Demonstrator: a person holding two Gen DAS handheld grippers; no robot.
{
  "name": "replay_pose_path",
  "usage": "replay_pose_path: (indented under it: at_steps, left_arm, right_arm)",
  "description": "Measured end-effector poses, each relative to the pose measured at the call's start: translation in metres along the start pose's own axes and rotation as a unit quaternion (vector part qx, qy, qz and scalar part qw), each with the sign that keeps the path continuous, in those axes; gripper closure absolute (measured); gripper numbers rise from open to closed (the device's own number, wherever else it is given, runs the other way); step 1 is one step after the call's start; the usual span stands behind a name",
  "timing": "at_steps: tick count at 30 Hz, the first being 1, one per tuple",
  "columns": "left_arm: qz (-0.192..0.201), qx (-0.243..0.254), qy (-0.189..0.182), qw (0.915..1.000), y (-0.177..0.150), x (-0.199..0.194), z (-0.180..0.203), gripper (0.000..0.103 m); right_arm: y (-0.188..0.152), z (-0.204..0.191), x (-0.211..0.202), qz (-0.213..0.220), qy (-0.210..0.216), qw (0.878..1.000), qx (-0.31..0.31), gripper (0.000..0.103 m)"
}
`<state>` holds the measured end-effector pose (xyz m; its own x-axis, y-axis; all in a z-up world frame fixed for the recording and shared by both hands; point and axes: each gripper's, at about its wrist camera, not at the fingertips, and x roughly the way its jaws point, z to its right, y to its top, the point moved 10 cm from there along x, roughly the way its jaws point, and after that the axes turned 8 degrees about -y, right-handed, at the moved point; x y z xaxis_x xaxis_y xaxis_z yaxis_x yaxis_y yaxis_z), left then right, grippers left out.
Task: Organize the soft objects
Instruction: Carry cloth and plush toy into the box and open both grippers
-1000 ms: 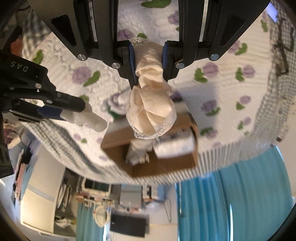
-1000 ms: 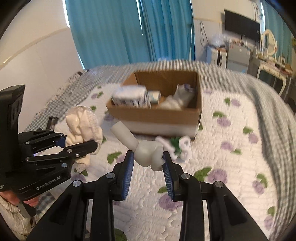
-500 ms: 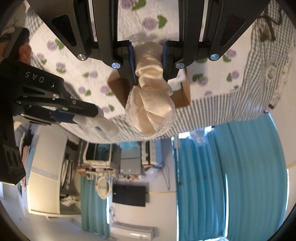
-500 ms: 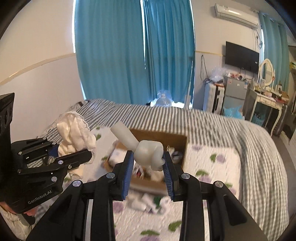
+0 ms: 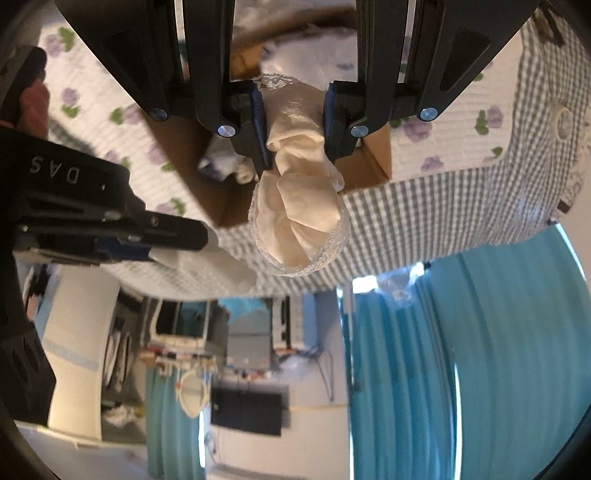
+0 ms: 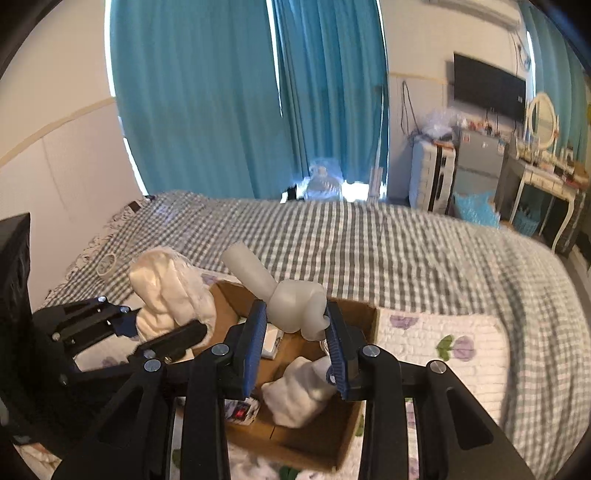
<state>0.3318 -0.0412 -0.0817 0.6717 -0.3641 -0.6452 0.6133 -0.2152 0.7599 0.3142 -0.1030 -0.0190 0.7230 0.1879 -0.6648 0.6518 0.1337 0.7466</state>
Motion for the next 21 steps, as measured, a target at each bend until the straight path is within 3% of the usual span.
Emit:
replay_pose_path:
  at_steps: [2, 3, 4, 12, 13, 15, 21]
  left_arm:
    - [-0.021, 0.006, 0.006, 0.9997, -0.009, 0.021, -0.003, 0.064]
    - [-0.027, 0.006, 0.010, 0.9996, -0.012, 0.028, -0.005, 0.039]
    - [-0.026, 0.003, 0.019, 0.9995, -0.015, 0.034, -0.009, 0.029]
    - [-0.039, -0.042, 0.045, 0.9973, -0.026, 0.052, -0.028, 0.028]
    - [-0.039, -0.042, 0.047, 0.9972, -0.025, 0.049, -0.028, 0.028]
    - [-0.030, -0.040, 0.055, 0.9972, -0.020, 0.041, -0.026, 0.028]
    - [0.009, -0.033, 0.078, 0.9963, 0.009, -0.012, -0.018, 0.028]
  right_arm:
    - [-0.009, 0.004, 0.025, -0.016, 0.003, 1.000, 0.006, 0.071]
    - [-0.013, 0.006, 0.036, -0.023, 0.003, 1.000, 0.008, 0.071]
    - [-0.018, 0.009, 0.044, -0.028, 0.004, 1.000, 0.010, 0.070]
    - [-0.031, 0.024, 0.070, -0.034, 0.011, 0.999, 0.023, 0.059]
    - [-0.029, 0.027, 0.067, -0.030, 0.006, 0.999, 0.025, 0.051]
    - [-0.023, 0.030, 0.059, -0.018, 0.002, 0.999, 0.032, 0.042]
    - [0.005, 0.035, 0.000, 0.021, -0.005, 0.999, 0.034, 0.040]
